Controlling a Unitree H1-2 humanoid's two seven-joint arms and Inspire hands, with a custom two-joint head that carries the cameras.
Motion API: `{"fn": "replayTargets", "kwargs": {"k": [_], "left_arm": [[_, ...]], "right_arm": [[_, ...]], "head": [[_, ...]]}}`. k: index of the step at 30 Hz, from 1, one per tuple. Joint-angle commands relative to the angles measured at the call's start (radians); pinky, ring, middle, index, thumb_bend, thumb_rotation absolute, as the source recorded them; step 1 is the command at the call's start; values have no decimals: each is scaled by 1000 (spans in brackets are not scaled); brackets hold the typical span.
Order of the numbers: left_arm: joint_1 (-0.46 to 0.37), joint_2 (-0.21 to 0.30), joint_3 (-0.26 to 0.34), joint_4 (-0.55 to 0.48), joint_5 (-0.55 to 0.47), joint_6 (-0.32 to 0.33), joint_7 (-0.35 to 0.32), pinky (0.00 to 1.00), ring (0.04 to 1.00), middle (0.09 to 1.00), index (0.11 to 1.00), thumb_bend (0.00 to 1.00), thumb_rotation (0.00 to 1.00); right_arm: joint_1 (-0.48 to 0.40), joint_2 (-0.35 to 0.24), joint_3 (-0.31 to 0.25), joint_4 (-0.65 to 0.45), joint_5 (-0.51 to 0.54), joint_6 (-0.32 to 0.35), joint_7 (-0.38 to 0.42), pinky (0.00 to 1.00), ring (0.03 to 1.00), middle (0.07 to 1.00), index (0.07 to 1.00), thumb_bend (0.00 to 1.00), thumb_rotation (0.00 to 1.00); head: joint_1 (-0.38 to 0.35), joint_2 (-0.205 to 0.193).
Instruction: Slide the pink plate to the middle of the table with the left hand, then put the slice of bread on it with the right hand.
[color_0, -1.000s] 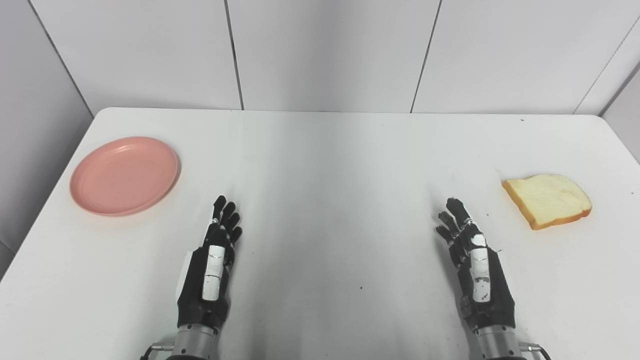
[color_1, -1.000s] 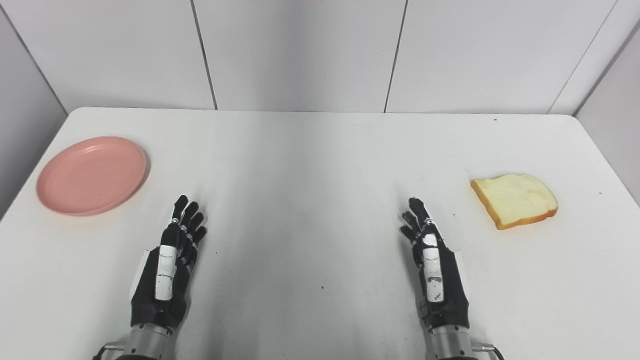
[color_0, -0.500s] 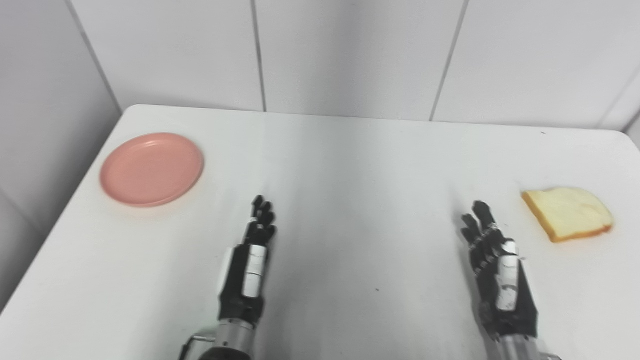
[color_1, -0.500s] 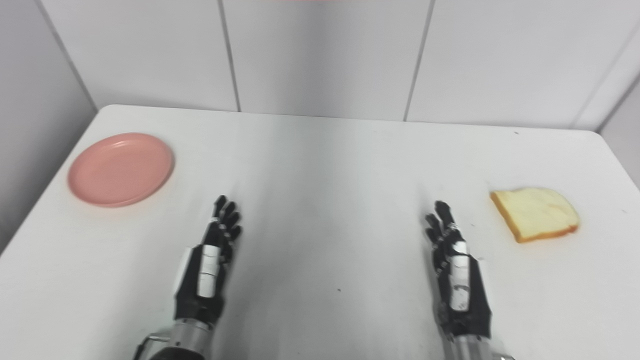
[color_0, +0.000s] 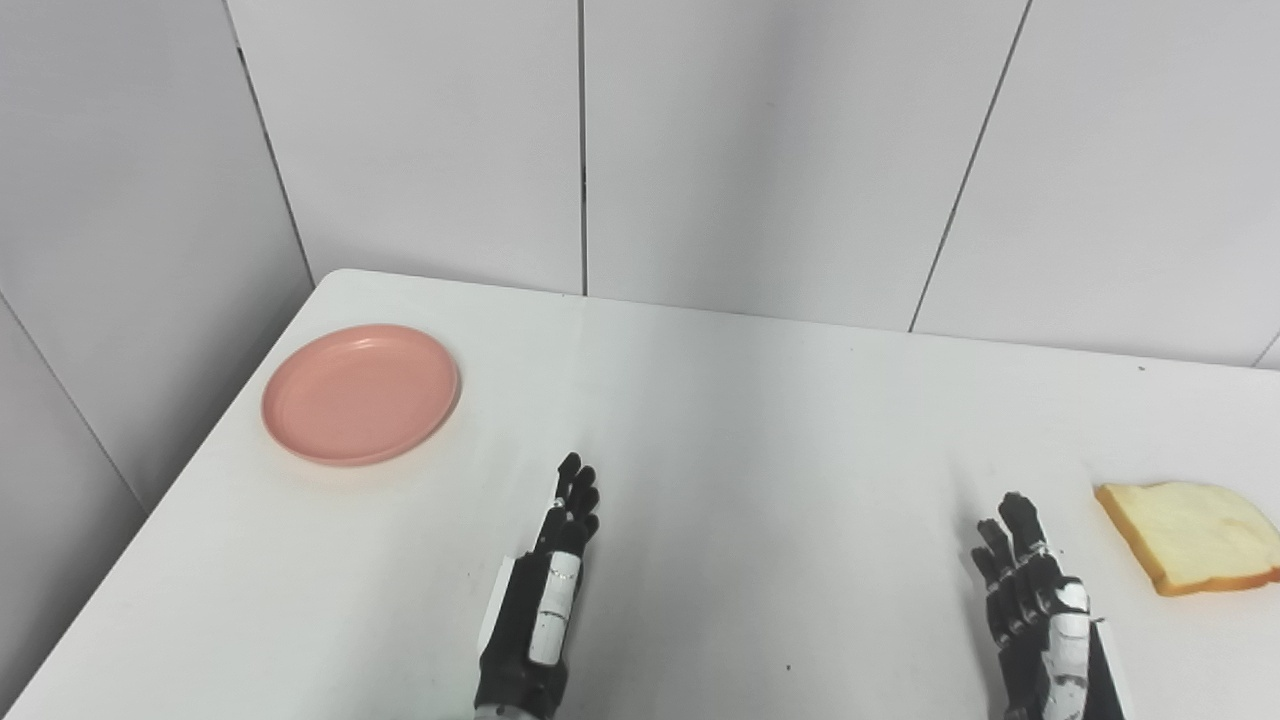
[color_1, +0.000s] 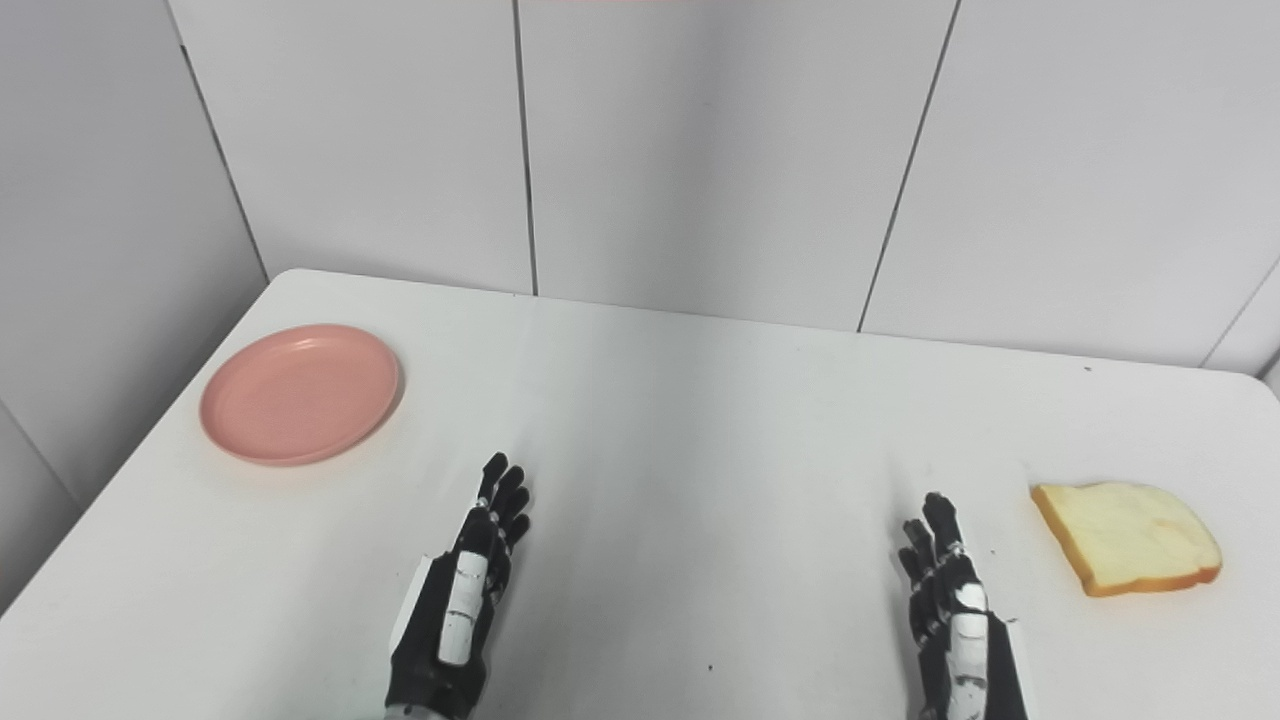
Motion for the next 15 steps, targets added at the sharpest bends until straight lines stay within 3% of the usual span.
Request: {"fn": "replayTargets", "kwargs": {"k": [1,7,15], "left_arm": [[12,-6,4,37,-13,-31,-7,1000,1000,1000,1000,730,975],[7,0,11,61,-13,-51,-9,1000,1000,1000,1000,743,979],[6,1,15,71,-16,-59,-10,1000,1000,1000,1000,762,973]], "right_arm": [[36,-34,-14,123,-14,-35,8,1000,985,1000,947,834,1000],[31,-28,-10,142,-20,-46,3,1000,981,991,939,839,1000],[28,-23,-10,150,-23,-52,-1,1000,978,993,941,831,1000]], "head": [[-1,-1],[-14,-27],[-20,-33]]}}
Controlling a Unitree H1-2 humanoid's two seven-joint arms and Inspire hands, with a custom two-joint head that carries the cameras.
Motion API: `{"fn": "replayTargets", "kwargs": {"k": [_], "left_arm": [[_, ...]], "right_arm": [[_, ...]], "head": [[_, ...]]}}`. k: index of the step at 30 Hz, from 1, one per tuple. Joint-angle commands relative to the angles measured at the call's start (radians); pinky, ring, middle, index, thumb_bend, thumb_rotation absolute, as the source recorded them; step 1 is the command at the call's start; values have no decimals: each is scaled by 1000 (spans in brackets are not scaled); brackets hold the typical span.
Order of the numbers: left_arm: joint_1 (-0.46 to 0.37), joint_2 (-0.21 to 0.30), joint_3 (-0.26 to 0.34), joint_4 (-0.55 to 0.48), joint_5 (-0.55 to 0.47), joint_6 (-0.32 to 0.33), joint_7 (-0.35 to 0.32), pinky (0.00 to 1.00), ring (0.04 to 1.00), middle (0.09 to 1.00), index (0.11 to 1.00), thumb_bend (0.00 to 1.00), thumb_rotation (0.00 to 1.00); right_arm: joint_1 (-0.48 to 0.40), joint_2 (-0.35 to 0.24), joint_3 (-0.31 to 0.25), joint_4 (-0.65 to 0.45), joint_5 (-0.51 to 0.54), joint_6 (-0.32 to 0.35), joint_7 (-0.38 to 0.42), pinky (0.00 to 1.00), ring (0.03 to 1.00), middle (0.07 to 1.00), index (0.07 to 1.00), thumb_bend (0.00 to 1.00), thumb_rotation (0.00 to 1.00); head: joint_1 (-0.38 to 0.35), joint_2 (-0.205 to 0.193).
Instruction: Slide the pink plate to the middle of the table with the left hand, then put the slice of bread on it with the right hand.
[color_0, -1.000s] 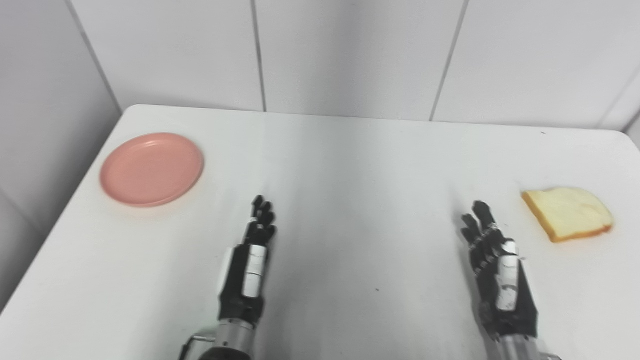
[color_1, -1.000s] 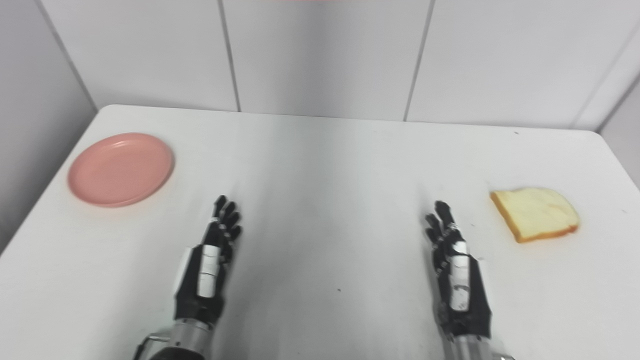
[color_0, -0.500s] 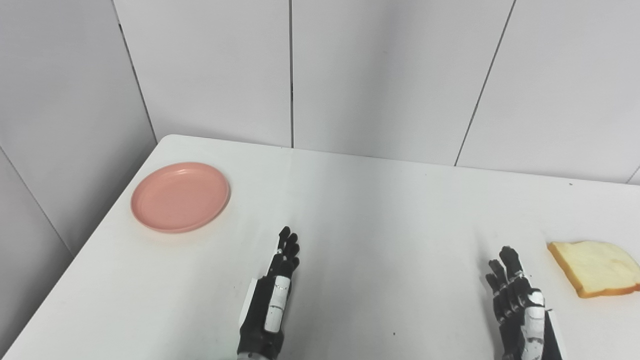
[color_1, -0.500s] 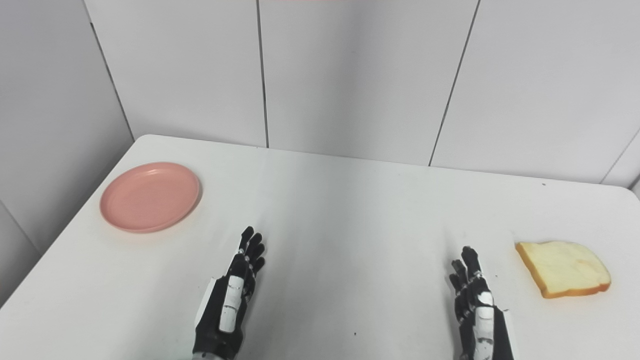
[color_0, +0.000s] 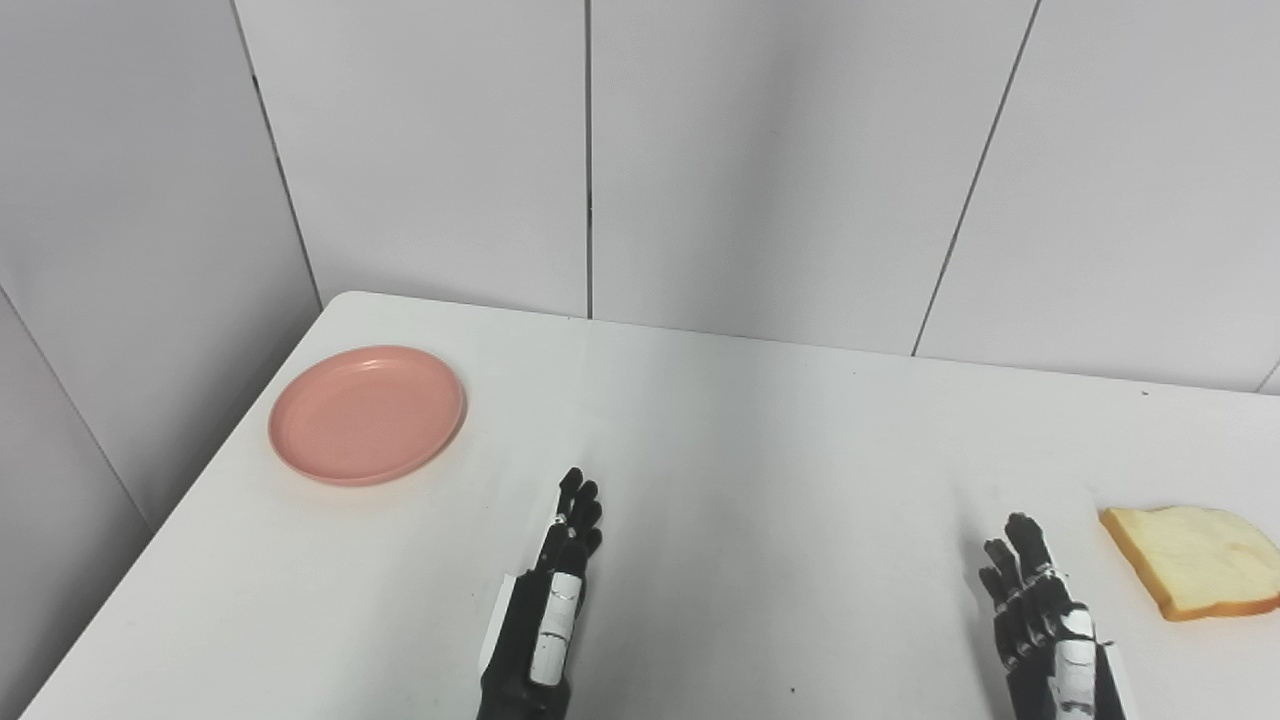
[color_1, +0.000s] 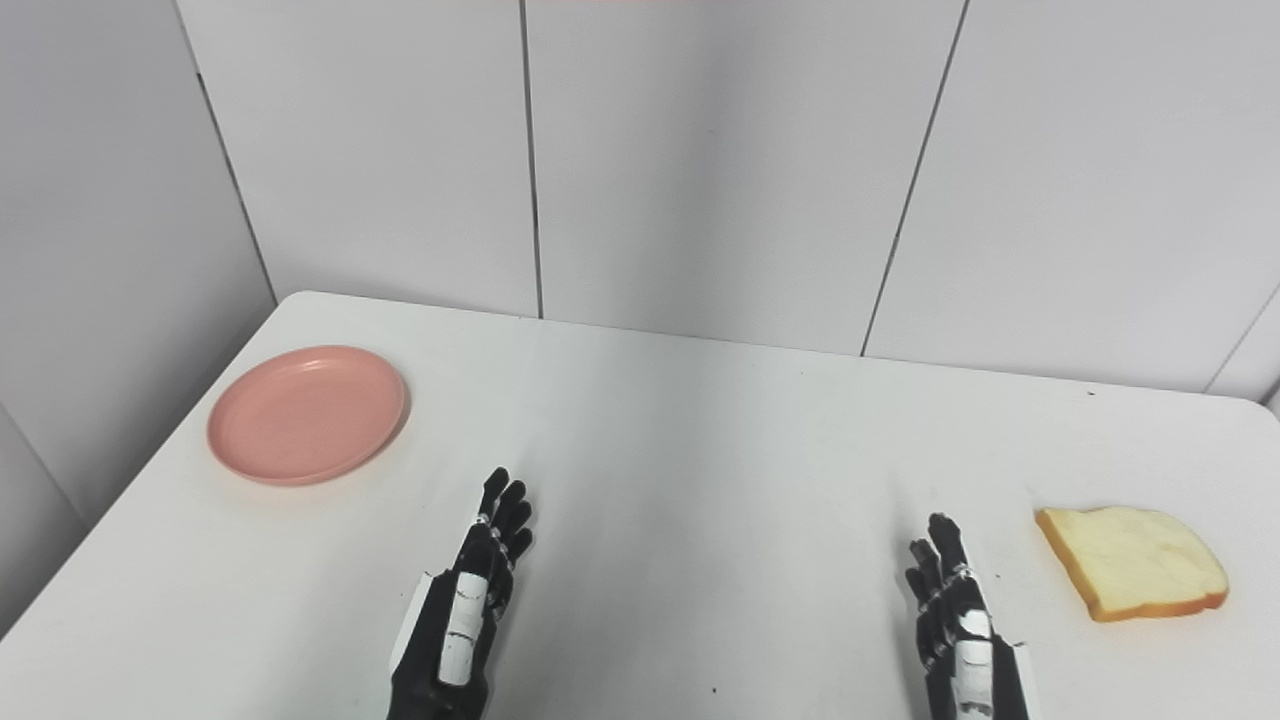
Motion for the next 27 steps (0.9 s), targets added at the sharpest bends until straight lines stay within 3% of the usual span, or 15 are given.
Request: {"fn": "replayTargets", "kwargs": {"k": [1,8,14,18,21,27], "left_arm": [[10,2,5,58,-8,-21,-9,1000,1000,1000,1000,759,973],[10,15,11,34,-10,-30,-14,1000,1000,1000,1000,768,975],[2,22,27,-64,-48,-8,-24,1000,1000,1000,1000,858,958],[-49,34,67,-131,-91,34,-28,1000,991,1000,1000,913,923],[-95,46,104,-162,-124,64,-29,1000,985,991,988,898,925],[-206,109,190,-140,-210,116,-36,1000,996,983,978,938,922]], "right_arm": [[33,-24,-13,141,-14,-33,1,1000,976,991,940,832,1000],[30,-14,-5,135,-19,-24,-4,1000,978,991,940,825,1000],[24,-5,8,144,-32,-33,-8,1000,980,987,931,798,1000],[25,1,16,144,-45,-35,-16,1000,975,987,925,816,1000],[28,6,20,139,-44,-32,-18,1000,975,985,923,815,1000],[31,12,25,133,-45,-32,-23,997,966,977,921,799,1000]], "head": [[-1,3],[-14,11],[-24,8],[-25,6],[-32,8],[-40,8]]}}
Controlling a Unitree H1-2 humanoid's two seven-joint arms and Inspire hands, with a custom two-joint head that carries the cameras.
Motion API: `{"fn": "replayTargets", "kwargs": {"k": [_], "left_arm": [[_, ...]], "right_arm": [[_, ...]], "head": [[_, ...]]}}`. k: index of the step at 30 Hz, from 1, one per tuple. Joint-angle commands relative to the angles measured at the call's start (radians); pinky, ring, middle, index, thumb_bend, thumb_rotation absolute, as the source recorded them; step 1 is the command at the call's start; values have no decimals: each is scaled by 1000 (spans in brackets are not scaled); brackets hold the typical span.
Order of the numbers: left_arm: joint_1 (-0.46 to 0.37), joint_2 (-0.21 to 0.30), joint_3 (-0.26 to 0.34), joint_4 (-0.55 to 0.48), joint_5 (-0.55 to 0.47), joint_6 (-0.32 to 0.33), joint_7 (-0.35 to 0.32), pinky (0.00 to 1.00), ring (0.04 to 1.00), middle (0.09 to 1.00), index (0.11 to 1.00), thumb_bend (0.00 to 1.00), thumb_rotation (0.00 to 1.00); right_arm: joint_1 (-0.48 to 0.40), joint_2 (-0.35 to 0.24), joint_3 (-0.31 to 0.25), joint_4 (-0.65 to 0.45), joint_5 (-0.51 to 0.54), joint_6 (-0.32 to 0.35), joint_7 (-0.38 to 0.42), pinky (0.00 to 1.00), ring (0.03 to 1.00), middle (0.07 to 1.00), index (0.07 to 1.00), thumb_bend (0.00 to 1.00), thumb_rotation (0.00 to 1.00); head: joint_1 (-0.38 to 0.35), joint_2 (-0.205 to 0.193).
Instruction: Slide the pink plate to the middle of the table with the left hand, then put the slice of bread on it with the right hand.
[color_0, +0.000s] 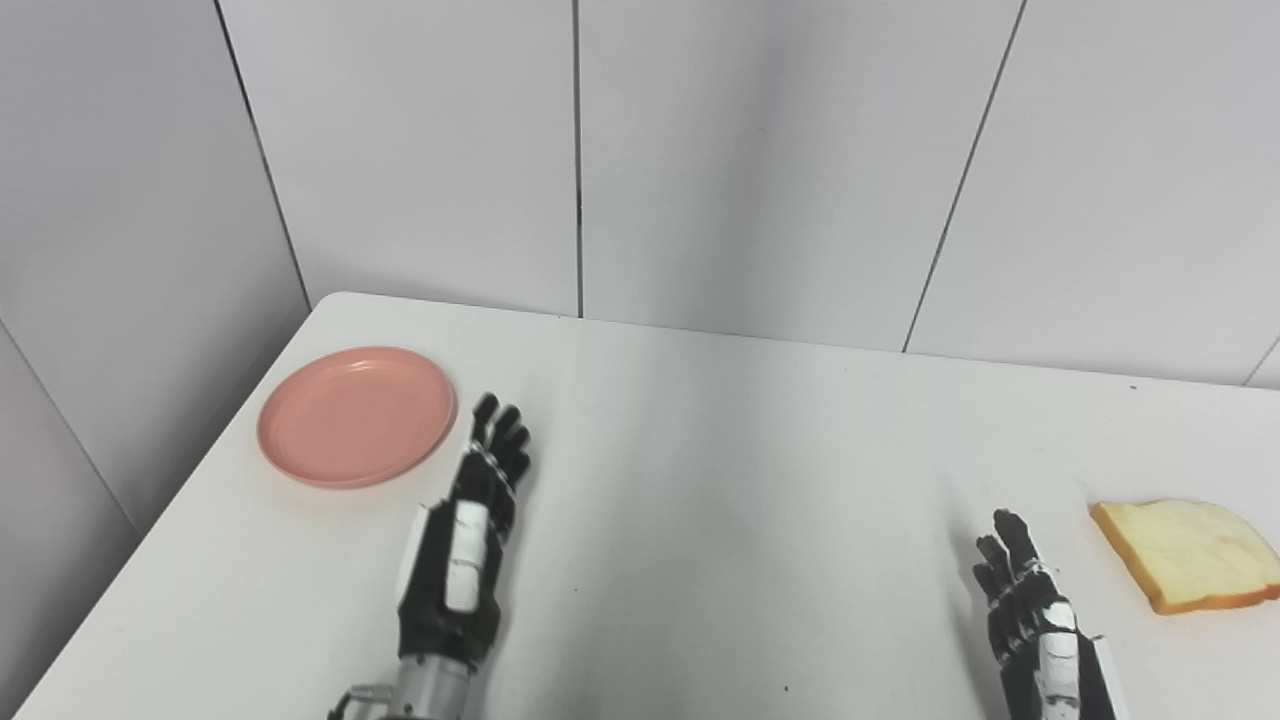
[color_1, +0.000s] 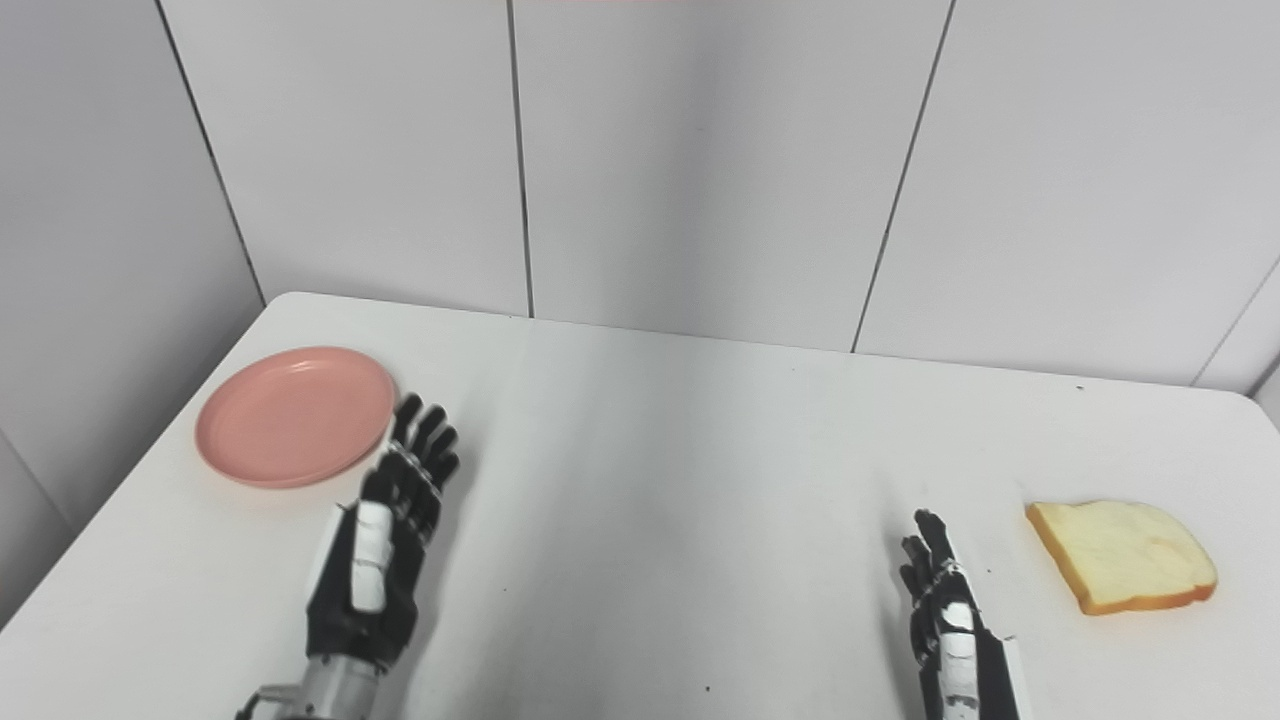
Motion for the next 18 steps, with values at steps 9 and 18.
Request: {"fn": "replayTargets", "kwargs": {"k": [9,18], "left_arm": [[-190,118,106,-20,-72,99,-3,985,965,962,967,920,918],[-304,231,206,60,-128,136,-16,931,920,933,978,912,908]], "right_arm": [[35,8,4,140,-4,-36,1,995,956,971,909,798,1000],[35,9,5,138,0,-34,2,986,951,964,907,800,1000]], "head": [[1,3],[2,7]]}}
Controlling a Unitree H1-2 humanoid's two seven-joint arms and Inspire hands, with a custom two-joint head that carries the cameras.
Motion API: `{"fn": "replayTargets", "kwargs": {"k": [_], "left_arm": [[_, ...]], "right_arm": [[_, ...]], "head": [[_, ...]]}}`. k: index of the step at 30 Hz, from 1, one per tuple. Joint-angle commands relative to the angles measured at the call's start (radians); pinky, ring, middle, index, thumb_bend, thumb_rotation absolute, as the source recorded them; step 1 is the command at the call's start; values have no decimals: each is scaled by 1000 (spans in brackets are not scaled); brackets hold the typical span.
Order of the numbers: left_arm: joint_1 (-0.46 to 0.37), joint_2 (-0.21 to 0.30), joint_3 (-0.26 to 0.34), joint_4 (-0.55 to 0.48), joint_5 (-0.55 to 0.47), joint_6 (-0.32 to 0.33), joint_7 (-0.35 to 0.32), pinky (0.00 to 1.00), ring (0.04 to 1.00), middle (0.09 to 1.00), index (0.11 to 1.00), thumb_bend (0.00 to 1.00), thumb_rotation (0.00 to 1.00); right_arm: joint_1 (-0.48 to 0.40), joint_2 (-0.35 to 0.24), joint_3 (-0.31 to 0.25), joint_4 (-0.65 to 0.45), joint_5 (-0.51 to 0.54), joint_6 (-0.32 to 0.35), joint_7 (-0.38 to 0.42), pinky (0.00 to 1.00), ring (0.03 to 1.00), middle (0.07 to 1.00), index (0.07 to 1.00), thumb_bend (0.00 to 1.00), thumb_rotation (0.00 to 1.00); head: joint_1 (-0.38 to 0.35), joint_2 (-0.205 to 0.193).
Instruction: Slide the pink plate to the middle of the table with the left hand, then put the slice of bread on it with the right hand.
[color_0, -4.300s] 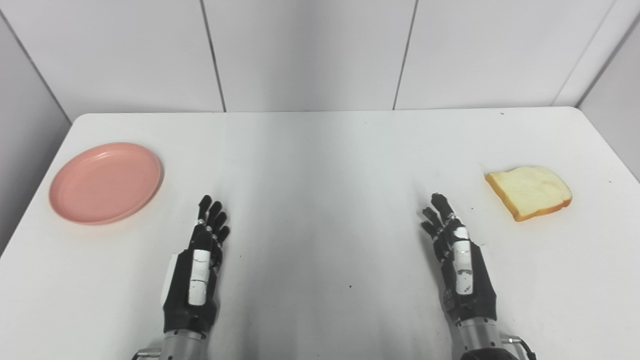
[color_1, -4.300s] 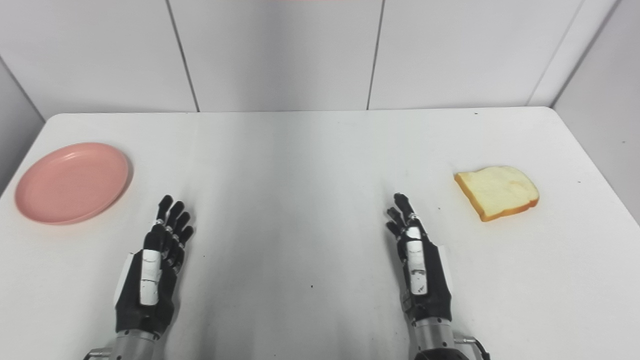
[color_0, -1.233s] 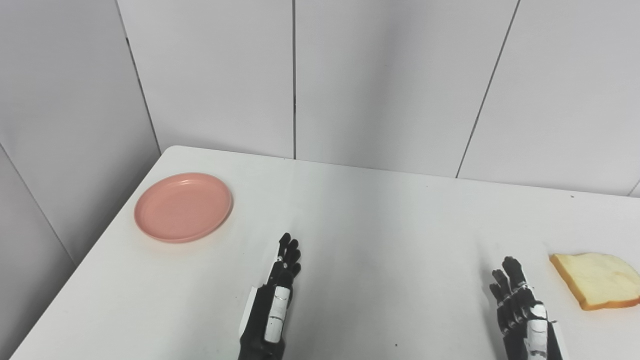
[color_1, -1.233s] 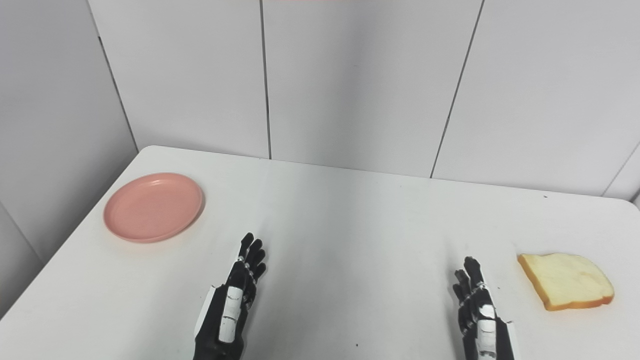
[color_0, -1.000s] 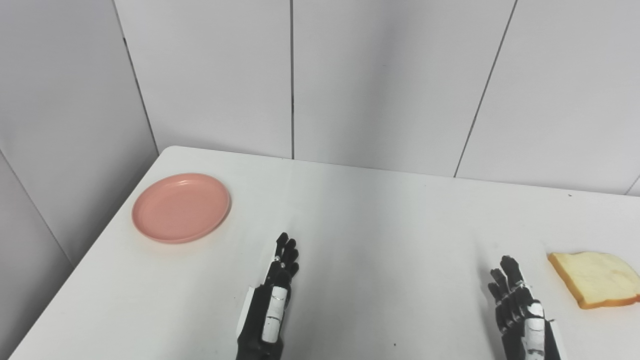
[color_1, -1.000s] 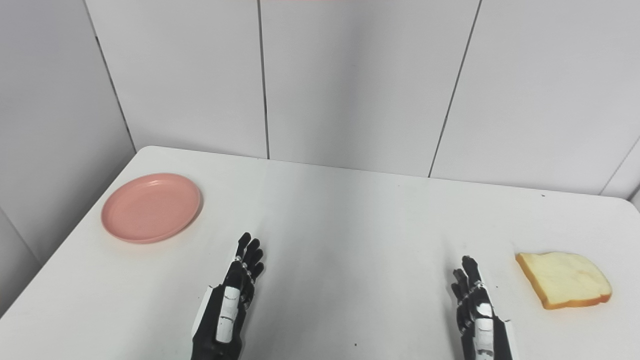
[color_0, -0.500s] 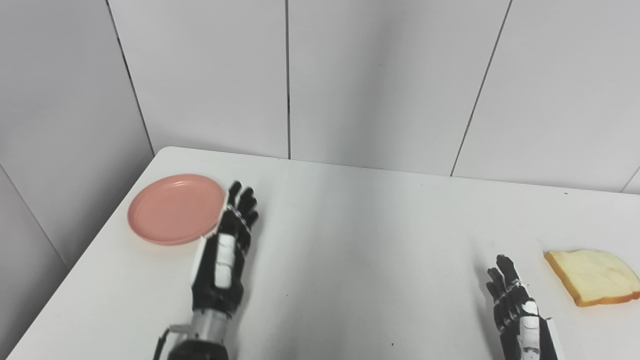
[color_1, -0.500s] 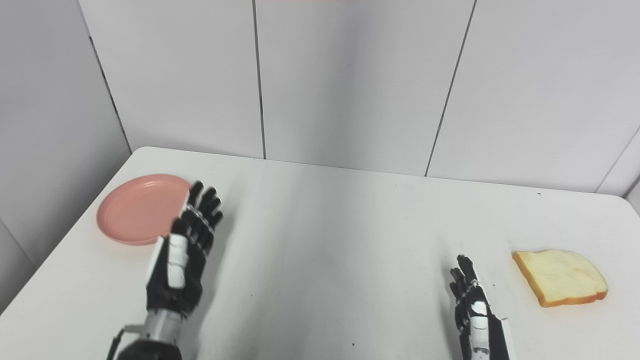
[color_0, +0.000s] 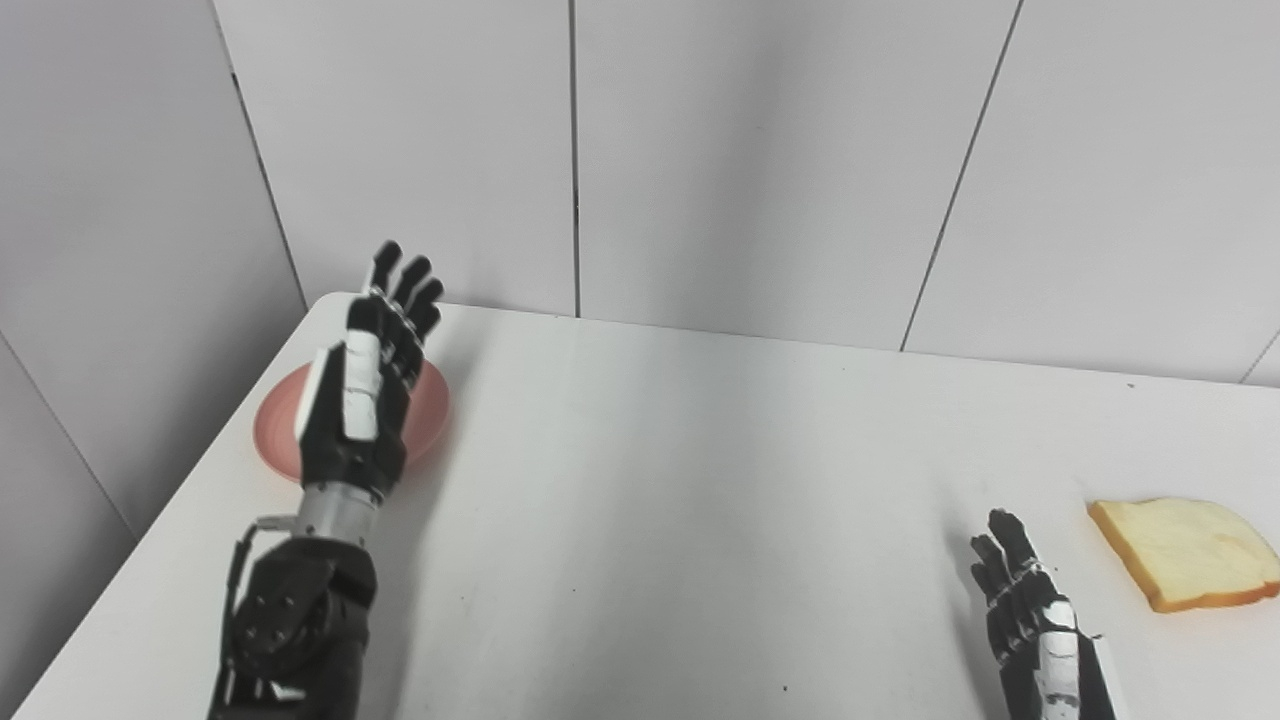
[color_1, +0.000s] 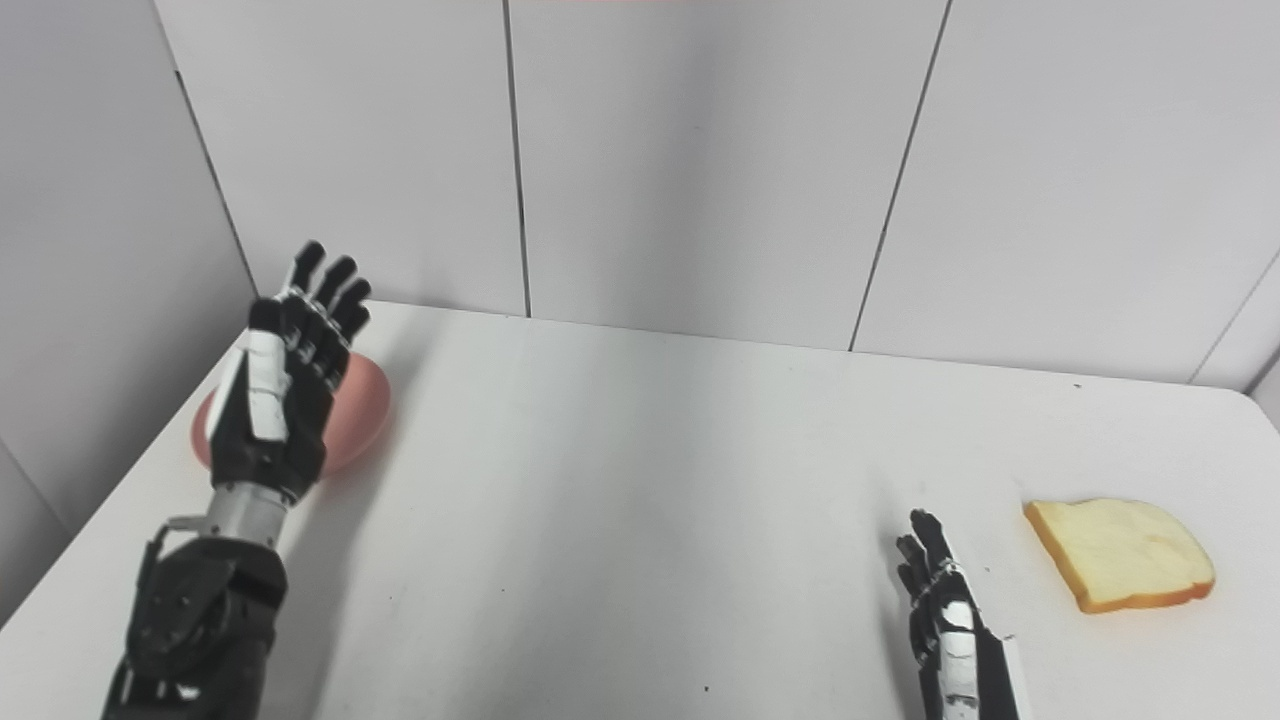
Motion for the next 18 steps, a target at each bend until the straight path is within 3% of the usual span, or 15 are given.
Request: {"fn": "replayTargets", "kwargs": {"k": [1,8,11,18], "left_arm": [[-61,55,38,34,-27,-15,-15,918,913,928,971,910,906],[-145,151,100,212,-58,-86,-68,824,874,890,923,910,905],[-178,189,119,285,-59,-112,-81,780,863,886,912,954,869],[-250,271,144,480,-50,-180,-121,755,852,891,904,961,851]], "right_arm": [[36,9,3,137,-2,-33,2,983,950,963,907,803,1000],[36,5,3,137,-6,-31,1,983,954,969,913,813,1000],[36,4,4,136,-8,-29,1,975,950,966,908,813,1000],[35,3,2,141,-4,-34,3,976,953,964,912,814,1000]], "head": [[-1,1],[-1,4],[0,4],[0,6]]}}
